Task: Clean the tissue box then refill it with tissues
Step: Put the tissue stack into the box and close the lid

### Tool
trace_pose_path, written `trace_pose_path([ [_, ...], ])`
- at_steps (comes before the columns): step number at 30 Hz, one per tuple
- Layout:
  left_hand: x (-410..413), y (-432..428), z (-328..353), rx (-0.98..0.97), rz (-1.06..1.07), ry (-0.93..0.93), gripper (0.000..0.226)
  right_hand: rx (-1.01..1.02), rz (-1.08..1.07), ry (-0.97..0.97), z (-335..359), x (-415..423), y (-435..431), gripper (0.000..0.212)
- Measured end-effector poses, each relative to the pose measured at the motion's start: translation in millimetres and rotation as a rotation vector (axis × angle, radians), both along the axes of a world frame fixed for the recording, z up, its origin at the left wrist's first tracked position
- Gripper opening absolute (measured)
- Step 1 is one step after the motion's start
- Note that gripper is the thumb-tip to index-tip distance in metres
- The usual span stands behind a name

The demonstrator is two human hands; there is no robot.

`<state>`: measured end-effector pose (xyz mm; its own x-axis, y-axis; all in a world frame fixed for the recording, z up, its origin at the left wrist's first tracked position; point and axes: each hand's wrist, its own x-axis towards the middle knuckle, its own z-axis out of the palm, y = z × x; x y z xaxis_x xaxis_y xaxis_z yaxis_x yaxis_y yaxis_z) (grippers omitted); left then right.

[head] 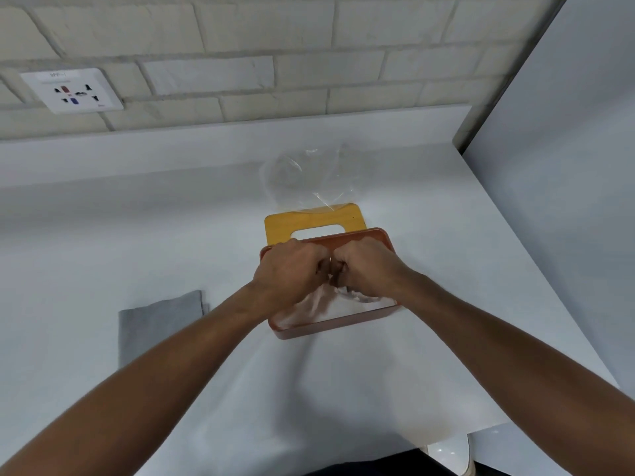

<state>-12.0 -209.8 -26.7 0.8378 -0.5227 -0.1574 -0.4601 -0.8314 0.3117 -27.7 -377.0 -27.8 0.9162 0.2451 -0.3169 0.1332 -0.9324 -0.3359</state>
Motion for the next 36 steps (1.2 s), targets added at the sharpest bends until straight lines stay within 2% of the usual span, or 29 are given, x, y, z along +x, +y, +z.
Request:
trace_pose_path([
  [3,-7.7,-4.8,-1.6,0.157,-0.058,-0.160,0.020,-0.058,0.016,0.047,10.8,2.0,-0.4,0.008],
  [5,-5.4,-3.9,-3.0,0.171,-0.067,-0.163,0.024,0.086,-0.057,0.066,30.5,7.9,-6.3,0.009],
  [7,-1.1,-1.0,0.0,0.148,-0.042,-0.073,0.035,0.214,-0.141,-0.004,50.2,17.1,-14.1,0.011],
  [9,2.8,-1.7,8.7,0.110,-0.005,-0.062,0.044,0.264,-0.199,-0.092,60.9,30.3,-21.1,0.010],
  [13,29.6,0.8,29.5,-0.095,0.292,-0.117,0.039,0.165,-0.387,-0.107,46.4,66.3,-36.9,0.021],
  [15,57.0,12.7,25.9,-0.097,0.456,-0.042,0.042,0.147,-0.552,-0.015,28.2,82.6,-47.9,0.032],
  [17,80.2,28.7,15.3,-0.113,0.592,0.183,0.056,0.193,-0.667,0.113,8.7,90.7,-55.9,0.033],
  [19,92.8,36.9,2.3,-0.268,0.706,0.477,0.068,0.272,-0.745,0.201,-8.8,94.2,-60.5,0.034],
  [21,98.8,35.5,-9.4,-0.385,0.756,0.632,0.069,0.324,-0.784,0.216,-19.8,96.3,-61.5,0.033],
  [24,103.3,27.5,-22.4,-0.493,0.798,0.667,0.070,0.382,-0.822,0.227,-25.1,101.9,-59.0,0.023],
  [30,109.9,22.9,-27.1,-0.639,0.847,0.696,0.075,0.551,-0.885,0.293,-25.1,106.1,-63.6,0.018],
  [36,116.6,27.8,-17.3,-0.766,0.852,0.675,0.082,0.837,-1.002,0.207,-6.5,107.3,-66.2,0.011],
])
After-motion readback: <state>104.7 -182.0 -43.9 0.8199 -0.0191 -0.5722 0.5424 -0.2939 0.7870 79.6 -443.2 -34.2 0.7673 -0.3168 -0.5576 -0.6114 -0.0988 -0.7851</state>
